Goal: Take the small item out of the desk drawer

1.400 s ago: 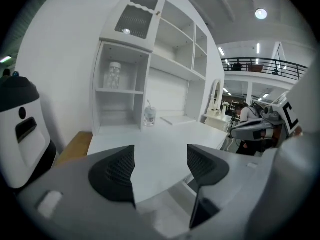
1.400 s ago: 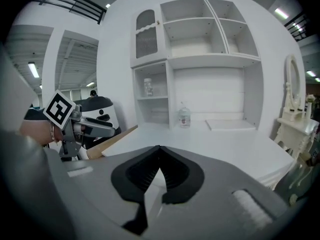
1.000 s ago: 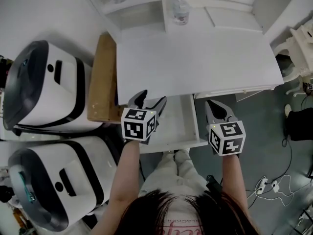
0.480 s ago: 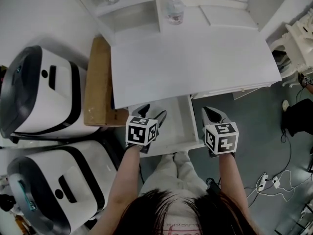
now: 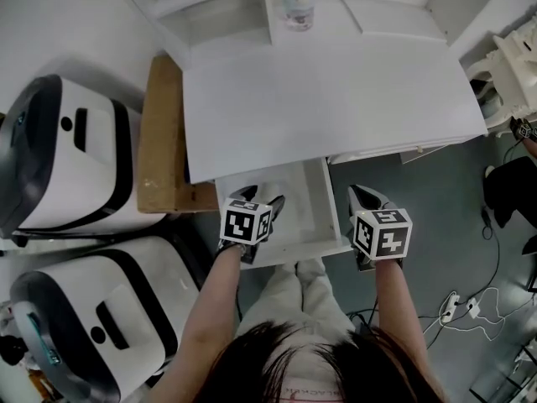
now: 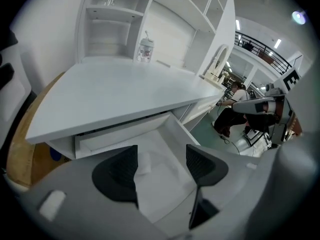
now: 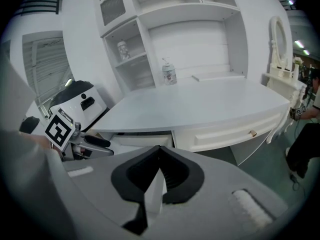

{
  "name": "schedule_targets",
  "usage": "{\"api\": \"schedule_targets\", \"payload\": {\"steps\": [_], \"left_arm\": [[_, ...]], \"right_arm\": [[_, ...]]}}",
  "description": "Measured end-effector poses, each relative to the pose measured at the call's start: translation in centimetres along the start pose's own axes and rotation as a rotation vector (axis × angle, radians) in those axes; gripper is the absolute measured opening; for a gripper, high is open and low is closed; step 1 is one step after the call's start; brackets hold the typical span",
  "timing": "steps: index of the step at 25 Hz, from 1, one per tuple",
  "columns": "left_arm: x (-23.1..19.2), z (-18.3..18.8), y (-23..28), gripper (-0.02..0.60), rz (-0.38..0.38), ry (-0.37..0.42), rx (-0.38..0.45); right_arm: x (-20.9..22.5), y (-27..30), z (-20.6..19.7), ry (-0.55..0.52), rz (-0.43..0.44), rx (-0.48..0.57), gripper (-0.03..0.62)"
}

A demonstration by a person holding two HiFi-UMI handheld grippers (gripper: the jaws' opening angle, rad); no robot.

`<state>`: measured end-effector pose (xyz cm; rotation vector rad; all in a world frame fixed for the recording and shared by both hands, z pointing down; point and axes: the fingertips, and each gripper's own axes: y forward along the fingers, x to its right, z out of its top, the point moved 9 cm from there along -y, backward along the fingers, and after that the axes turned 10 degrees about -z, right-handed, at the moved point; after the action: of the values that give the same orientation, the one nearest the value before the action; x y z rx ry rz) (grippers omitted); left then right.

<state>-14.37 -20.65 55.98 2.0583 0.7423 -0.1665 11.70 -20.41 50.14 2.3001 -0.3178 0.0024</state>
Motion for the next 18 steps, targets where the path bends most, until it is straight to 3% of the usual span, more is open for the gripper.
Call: {"api": "schedule_targets", "payload": {"steps": [8, 18], "left_arm": [[-2.1, -2.3, 3.1, 0.324, 0.005, -0.090, -0.085], [-3.9, -3.9, 6.7, 0.314, 0.004, -0.166, -0.132]], "right_arm": [[0.7, 1.9, -1.1, 0.016, -0.025, -0.043, 0.002], [2.0, 3.3, -2.1, 0.021, -0.058, -0.057, 0.002]]}}
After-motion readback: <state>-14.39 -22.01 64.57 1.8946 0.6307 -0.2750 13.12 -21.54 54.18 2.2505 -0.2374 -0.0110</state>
